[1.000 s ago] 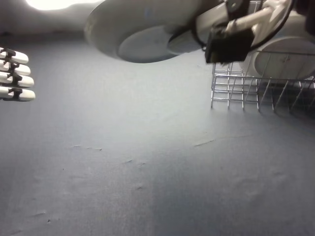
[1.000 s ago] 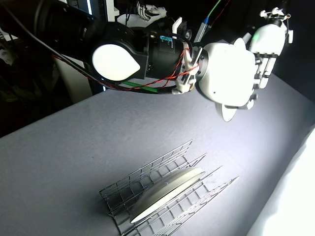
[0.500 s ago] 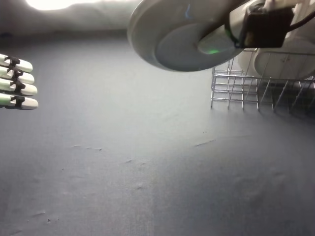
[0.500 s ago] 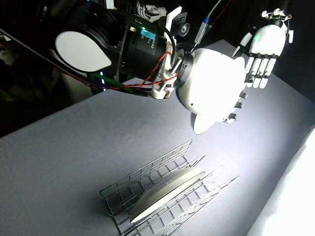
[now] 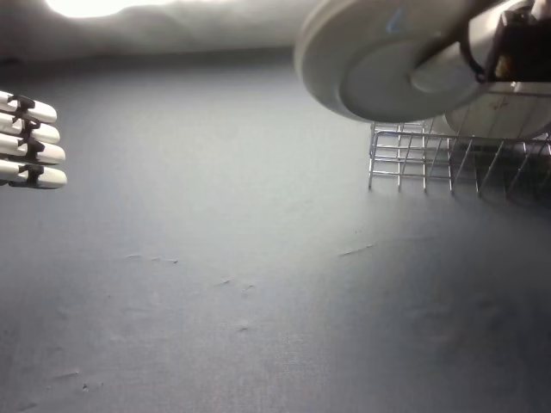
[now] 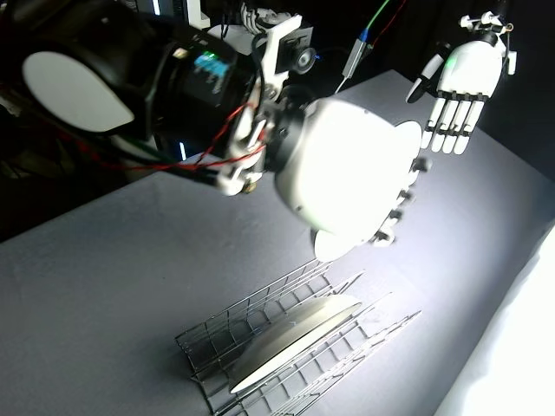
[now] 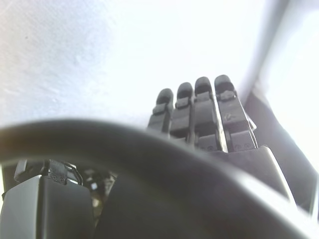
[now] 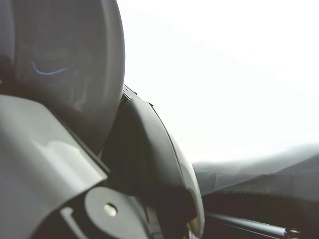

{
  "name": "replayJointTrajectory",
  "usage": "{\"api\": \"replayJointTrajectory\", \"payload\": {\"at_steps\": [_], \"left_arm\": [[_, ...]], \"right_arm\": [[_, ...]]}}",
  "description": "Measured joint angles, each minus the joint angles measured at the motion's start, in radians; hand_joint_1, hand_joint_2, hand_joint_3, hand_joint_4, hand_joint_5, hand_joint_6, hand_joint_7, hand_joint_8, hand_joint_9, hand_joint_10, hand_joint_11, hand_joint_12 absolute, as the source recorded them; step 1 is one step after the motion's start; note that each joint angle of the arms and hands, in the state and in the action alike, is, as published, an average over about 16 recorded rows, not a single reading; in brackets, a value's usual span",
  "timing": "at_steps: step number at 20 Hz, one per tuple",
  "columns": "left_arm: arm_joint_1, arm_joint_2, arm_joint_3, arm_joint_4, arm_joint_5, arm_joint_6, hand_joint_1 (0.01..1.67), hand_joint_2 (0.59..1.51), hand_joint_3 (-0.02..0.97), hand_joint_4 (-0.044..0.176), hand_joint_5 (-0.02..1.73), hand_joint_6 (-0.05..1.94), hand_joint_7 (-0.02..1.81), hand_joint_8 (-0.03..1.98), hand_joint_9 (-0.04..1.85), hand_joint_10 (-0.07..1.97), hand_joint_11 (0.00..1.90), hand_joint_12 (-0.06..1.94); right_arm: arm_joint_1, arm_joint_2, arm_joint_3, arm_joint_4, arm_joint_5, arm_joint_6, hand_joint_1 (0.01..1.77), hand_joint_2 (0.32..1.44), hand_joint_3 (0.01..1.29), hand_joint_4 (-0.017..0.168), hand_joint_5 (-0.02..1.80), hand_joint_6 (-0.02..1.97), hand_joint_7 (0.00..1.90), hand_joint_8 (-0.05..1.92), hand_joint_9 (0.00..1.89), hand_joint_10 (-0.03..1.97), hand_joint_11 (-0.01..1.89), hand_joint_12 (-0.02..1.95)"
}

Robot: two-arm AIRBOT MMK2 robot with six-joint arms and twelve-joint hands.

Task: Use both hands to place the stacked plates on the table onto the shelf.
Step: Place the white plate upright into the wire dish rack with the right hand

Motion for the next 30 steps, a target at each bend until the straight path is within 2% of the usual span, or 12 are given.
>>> {"api": "replayJointTrajectory", "payload": {"at_steps": [9, 21, 30], "left_arm": [[-0.015, 0.000, 0.000, 0.018, -0.008, -0.017, 0.01, 1.153, 0.002, -0.001, 0.02, 0.00, 0.02, 0.01, 0.02, 0.01, 0.01, 0.01], [-0.018, 0.000, -0.008, 0.021, -0.012, -0.021, 0.01, 1.153, 0.003, -0.001, 0.03, 0.00, 0.02, 0.01, 0.02, 0.01, 0.01, 0.01], [-0.018, 0.000, -0.013, 0.022, -0.013, -0.025, 0.01, 1.153, 0.003, -0.002, 0.04, 0.00, 0.02, 0.01, 0.02, 0.01, 0.01, 0.00]], "right_arm": [[-0.064, 0.024, 0.028, -0.043, 0.031, 0.000, 1.36, 0.99, 0.02, -0.007, 0.91, 1.04, 1.03, 0.80, 0.92, 1.16, 0.73, 1.33], [-0.155, 0.012, 0.070, -0.095, 0.127, -0.001, 1.36, 0.99, 0.02, -0.007, 0.90, 1.02, 1.02, 0.79, 0.91, 1.14, 0.71, 1.35], [-0.207, 0.011, 0.070, -0.141, 0.195, -0.006, 1.29, 1.03, 0.02, -0.008, 0.83, 0.51, 0.94, 0.39, 0.77, 0.74, 0.48, 1.36]]}}
